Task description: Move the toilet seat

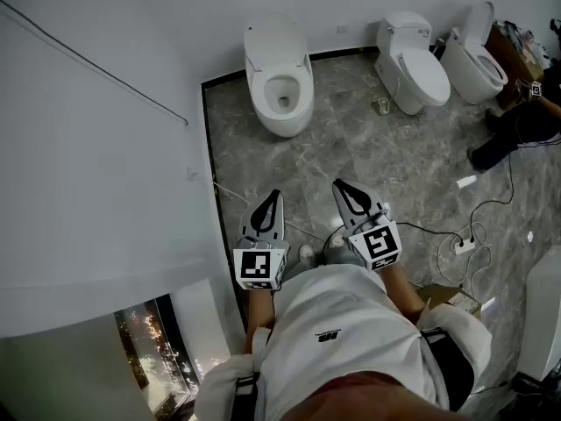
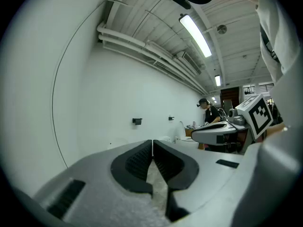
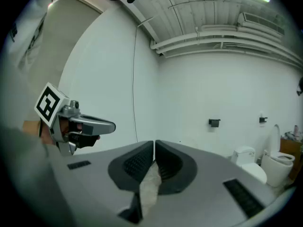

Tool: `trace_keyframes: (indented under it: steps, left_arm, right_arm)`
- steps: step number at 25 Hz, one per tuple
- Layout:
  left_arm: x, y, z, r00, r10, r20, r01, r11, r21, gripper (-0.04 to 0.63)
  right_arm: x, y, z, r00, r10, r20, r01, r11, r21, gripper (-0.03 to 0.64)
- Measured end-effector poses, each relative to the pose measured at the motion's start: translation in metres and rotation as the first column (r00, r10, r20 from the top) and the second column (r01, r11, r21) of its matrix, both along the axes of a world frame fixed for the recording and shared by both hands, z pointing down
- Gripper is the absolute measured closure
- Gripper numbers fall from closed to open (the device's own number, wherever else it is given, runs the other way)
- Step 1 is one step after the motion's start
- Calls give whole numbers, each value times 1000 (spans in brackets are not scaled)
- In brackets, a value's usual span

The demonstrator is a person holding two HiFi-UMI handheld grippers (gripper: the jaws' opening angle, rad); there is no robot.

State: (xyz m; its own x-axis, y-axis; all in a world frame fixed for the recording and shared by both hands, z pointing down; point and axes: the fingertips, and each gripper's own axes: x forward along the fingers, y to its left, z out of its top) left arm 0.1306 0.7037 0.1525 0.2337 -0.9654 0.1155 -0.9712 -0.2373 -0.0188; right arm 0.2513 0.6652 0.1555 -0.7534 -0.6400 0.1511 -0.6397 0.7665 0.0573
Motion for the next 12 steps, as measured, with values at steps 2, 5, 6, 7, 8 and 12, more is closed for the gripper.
trace_keyframes:
  steps: [2,5,6,7,8,12]
  left_arm:
    - [-2,4,-2,1000,0,5,0,1000,2,561]
    - [-10,8,-3,1000,3,10,-3,1000,2,561]
    - [-14,8,-3,1000,5,10,-5,1000,3,561]
    - [-18,8,-3,1000,6,10,-6,1000,3,561]
    - [-21,6,-3,1000,7,12,-7,1000,4,561]
    - [-27,-2,1,1000,9,25,-9,1000,11,561]
  right_arm:
    - [-3,5,-1,1000,0,6,0,1000,4,580]
    - [-11,10,-3,999,18,39,-18,1000,5,580]
    - [-14,11,-5,998,23,51,-24,1000,5,580]
    - [-18,11,-7,998,25,60,-26,1000,7,580]
    - [-21,10,-9,998,28,63,-28,1000,10,580]
    - [-20,3,-4,997,49,65,-49,999,7,580]
